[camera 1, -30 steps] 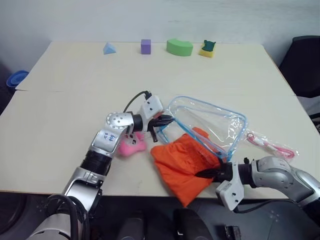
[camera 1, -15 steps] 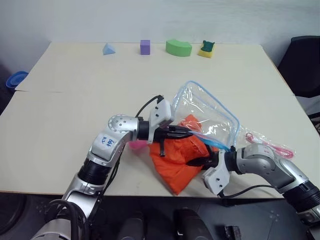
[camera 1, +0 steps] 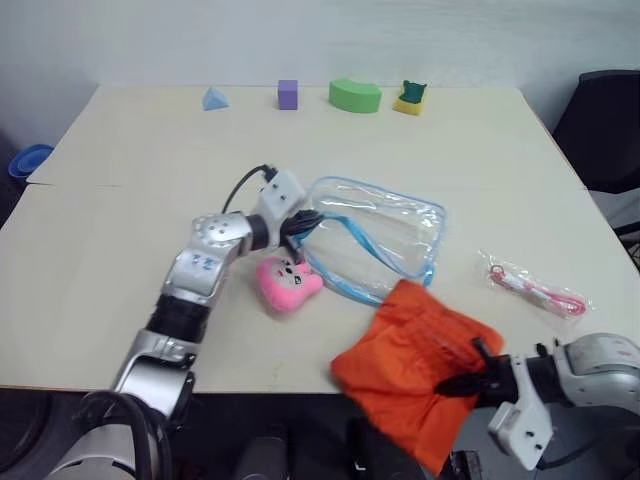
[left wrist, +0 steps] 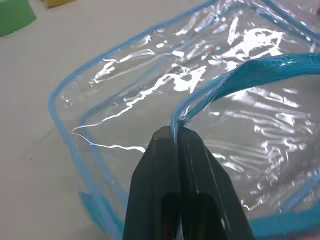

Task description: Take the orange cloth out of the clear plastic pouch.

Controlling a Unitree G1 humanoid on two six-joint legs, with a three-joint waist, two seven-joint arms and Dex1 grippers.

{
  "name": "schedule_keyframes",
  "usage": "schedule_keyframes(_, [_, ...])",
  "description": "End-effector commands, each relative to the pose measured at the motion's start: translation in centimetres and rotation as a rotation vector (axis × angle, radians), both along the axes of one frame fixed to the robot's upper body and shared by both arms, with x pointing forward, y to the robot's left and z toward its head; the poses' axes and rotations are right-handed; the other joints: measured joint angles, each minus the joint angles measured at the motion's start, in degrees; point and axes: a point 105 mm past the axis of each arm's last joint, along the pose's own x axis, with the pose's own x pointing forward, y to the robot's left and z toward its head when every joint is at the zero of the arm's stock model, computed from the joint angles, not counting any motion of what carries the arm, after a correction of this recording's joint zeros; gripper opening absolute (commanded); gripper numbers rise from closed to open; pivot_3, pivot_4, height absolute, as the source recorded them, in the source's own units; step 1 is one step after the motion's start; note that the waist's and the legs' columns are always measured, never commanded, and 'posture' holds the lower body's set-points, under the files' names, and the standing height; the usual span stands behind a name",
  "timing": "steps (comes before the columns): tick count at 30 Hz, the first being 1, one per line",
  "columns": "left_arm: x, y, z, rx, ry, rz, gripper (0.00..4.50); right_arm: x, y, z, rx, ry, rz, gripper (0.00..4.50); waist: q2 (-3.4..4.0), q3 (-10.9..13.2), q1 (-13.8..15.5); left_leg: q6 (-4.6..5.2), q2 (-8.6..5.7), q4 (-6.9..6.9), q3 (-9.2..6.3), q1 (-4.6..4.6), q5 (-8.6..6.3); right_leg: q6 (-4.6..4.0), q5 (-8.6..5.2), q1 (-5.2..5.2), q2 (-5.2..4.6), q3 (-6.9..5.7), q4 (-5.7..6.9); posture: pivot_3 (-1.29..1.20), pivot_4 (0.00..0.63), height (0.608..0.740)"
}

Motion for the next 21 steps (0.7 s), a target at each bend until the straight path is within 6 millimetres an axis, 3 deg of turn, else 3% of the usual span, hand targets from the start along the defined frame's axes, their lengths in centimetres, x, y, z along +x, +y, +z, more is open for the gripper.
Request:
schedule_keyframes(1, [-3.6,1.2,-0.2,0.113,-0.029,-0.141,0.0,3.6,-4.4,2.5,0.098,-0.117,-0.358,0.01,0.0,0.0,0.02,0.0,0.0,-0.02,0.02,0.0,0.0,0.0,0.0,0.0,0.0,0.03,0.0,0.0,0.15,0.74])
schedule_keyframes(5, [-7.8,3.2,-2.6,0.273,0.01,-0.267,0.0,6.7,-7.3,5.6,0.301,-0.301,-0.661,0.01,0.0,0.0,0.03,0.01,0.01,-0.07,0.04,0.02,-0.01,0.0,0.0,0.0,-0.03,0.08,-0.03,0.0,0.15,0.74])
schedule_keyframes(7, [-8.8,3.2,-3.1,0.288,0.02,-0.298,0.0,7.6,-8.0,5.9,0.371,-0.338,-0.773,0.01,0.01,-0.01,0.2,0.0,0.02,-0.1,0.01,0.01,-0.01,-0.01,0.0,0.0,-0.03,0.07,-0.05,0.0,0.15,0.74])
schedule_keyframes(9, [-8.8,2.8,-3.1,0.262,0.018,-0.299,0.0,8.1,-7.5,5.1,0.378,-0.343,-0.804,0.01,0.02,-0.01,0.5,0.01,0.01,-0.08,-0.02,0.0,-0.01,-0.01,0.0,0.02,-0.05,0.05,-0.04,0.0,0.15,0.74])
schedule_keyframes(16, [-7.7,0.4,-2.4,0.183,-0.029,-0.315,0.0,10.1,-2.8,3.5,0.502,-0.297,-0.82,0.01,0.04,-0.02,0.16,0.06,-0.02,-0.03,0.01,-0.08,-0.03,0.0,0.0,-0.05,-0.01,0.03,0.03,0.0,0.15,0.74])
schedule_keyframes(18, [-7.4,0.1,-2.4,0.175,-0.034,-0.317,0.0,10.6,-2.5,3.0,0.495,-0.262,-0.847,0.01,0.05,-0.03,0.05,0.05,-0.02,-0.04,0.01,-0.07,-0.03,0.0,0.0,-0.07,0.02,0.04,0.05,0.0,0.15,0.74])
schedule_keyframes(20, [-7.2,-0.1,-2.2,0.158,-0.029,-0.316,0.0,10.7,-2.5,2.7,0.49,-0.211,-0.883,0.59,0.06,-0.03,0.09,0.05,-0.01,-0.05,0.01,-0.07,-0.03,0.0,0.0,-0.08,0.02,0.04,0.05,0.0,0.15,0.74])
schedule_keyframes(21, [-7.2,0.0,-2.1,0.144,-0.019,-0.314,0.48,10.7,-2.6,2.6,0.49,-0.187,-0.9,0.85,0.06,-0.03,0.1,0.05,-0.01,-0.05,0.01,-0.08,-0.03,0.0,0.0,-0.08,0.02,0.04,0.05,0.0,0.15,0.74])
